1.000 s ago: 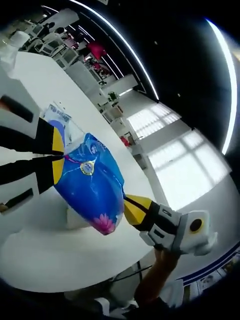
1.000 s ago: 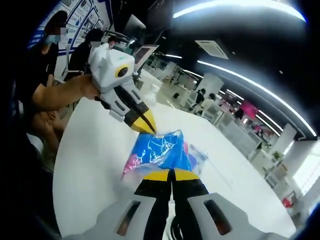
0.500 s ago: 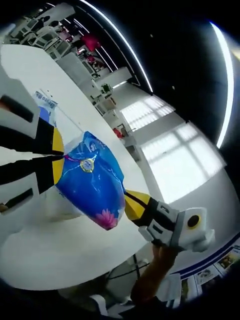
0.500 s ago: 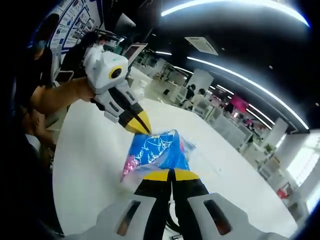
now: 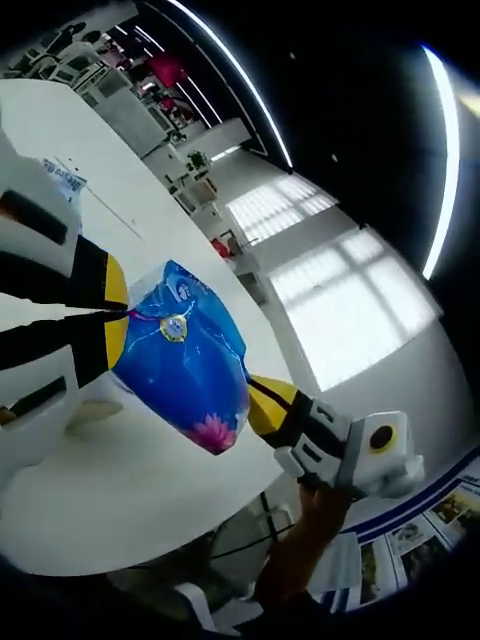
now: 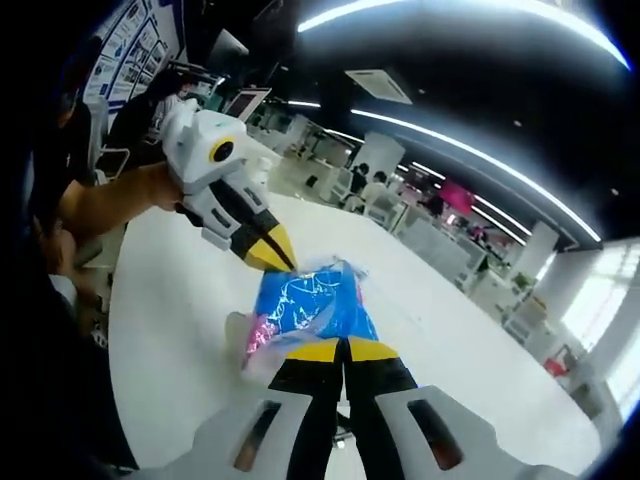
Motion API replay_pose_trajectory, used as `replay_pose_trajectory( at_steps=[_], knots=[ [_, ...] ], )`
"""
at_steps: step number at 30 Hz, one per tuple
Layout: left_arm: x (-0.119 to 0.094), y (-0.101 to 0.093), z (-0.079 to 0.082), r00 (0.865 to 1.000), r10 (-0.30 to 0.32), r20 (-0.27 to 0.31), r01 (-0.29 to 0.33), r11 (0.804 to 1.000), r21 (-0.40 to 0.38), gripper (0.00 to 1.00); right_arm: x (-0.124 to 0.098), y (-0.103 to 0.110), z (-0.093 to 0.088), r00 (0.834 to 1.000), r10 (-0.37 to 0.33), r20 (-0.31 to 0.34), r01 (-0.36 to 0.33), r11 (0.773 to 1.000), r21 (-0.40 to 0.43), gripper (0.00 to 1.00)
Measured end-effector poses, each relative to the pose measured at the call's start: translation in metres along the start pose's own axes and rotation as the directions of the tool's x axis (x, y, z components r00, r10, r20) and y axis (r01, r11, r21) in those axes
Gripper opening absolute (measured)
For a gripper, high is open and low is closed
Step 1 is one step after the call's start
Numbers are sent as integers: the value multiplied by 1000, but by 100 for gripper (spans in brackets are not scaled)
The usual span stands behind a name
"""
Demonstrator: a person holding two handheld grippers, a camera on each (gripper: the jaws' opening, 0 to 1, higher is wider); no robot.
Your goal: Arrange the tabletop items into an orderly group along one side of the table until the central work area is clear of visible clutter.
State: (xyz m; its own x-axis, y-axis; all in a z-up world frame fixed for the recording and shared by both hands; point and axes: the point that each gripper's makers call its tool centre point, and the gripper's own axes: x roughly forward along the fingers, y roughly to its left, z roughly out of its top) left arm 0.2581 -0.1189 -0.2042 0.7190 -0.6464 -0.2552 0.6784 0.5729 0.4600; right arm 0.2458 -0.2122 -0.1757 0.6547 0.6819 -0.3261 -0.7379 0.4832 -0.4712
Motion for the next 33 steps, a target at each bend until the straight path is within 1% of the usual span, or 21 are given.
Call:
replay_pose_trajectory(
  at_steps=[2,6,13,19,24,28,29,33],
  knots=[
    [4,1,1,1000,-6,3,6,1000,-1,0,-4,-2,-3,1000,-6,-3,6,1000,5,0],
    [9,-7,5,1000,-25,15,25,1000,-4,0,-13,-3,-8,1000,-22,-5,22,1000,13,0],
    [28,-28,19,997,-63,34,62,998,22,0,-36,-10,-24,998,-67,-19,67,997,42,0],
    [47,-44,30,994,-103,47,101,994,44,0,-56,-19,-43,993,-105,-48,108,992,60,0],
    [58,-57,32,990,-132,53,130,990,54,0,-67,-19,-58,990,-121,-70,127,989,80,0],
    [63,-67,29,986,-158,54,155,986,62,0,-73,-14,-69,989,-123,-86,131,986,98,0],
    [64,-72,28,983,-174,50,171,983,67,0,-75,-12,-73,988,-125,-92,135,985,104,0],
    [69,-84,25,981,-189,51,184,979,84,0,-78,-9,-84,986,-129,-106,142,982,122,0]
  ],
)
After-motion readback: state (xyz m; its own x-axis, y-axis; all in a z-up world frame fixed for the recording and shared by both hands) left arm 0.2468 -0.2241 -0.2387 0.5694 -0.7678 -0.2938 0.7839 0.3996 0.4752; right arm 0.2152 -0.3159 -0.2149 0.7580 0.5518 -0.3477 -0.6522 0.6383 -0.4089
